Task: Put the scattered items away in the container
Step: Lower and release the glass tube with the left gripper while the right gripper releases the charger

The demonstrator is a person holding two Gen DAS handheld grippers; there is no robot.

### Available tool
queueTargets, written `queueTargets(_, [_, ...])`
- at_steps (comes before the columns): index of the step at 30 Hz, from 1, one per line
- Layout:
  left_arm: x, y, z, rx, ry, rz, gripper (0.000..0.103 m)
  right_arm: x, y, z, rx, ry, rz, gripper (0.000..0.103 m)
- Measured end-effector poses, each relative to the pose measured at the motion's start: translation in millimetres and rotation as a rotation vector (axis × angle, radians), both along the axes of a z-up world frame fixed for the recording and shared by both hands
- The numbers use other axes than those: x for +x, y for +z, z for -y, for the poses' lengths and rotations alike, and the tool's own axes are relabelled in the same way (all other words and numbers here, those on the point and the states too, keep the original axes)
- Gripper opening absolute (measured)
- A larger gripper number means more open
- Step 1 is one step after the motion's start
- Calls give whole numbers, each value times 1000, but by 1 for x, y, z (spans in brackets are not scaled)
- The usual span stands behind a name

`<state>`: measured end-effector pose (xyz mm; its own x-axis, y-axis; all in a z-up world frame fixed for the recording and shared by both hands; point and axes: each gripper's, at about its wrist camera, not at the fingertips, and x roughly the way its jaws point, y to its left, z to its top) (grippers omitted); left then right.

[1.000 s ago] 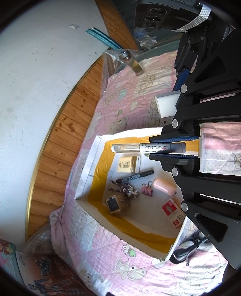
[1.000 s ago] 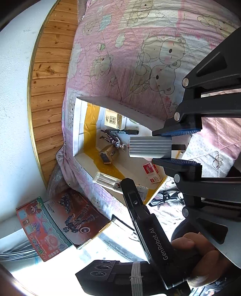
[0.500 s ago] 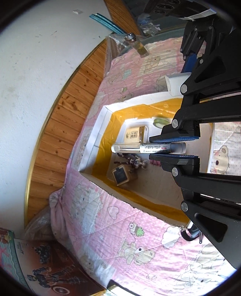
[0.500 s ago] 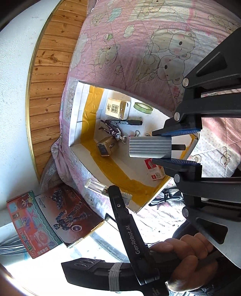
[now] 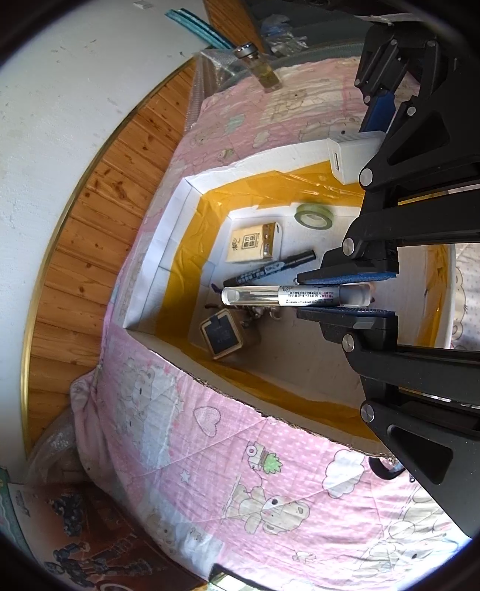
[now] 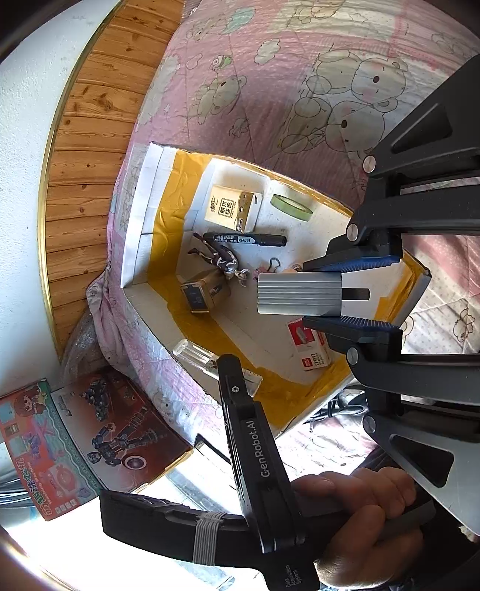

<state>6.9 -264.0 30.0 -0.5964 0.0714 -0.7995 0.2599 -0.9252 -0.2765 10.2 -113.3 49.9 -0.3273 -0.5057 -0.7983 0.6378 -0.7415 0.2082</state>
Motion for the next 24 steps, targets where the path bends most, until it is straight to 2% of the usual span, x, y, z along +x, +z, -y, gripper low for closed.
queueTargets(18, [-40, -25, 4, -26, -9, 123, 12, -27, -27, 18, 86, 6, 32, 23])
queueTargets(22, [-43, -29, 9, -39, 13, 134, 23, -33, -32, 17, 91, -10, 46, 24])
queueTargets(24, [-42, -30, 14, -29, 25, 132, 25, -35, -33, 16, 89, -16, 52, 24])
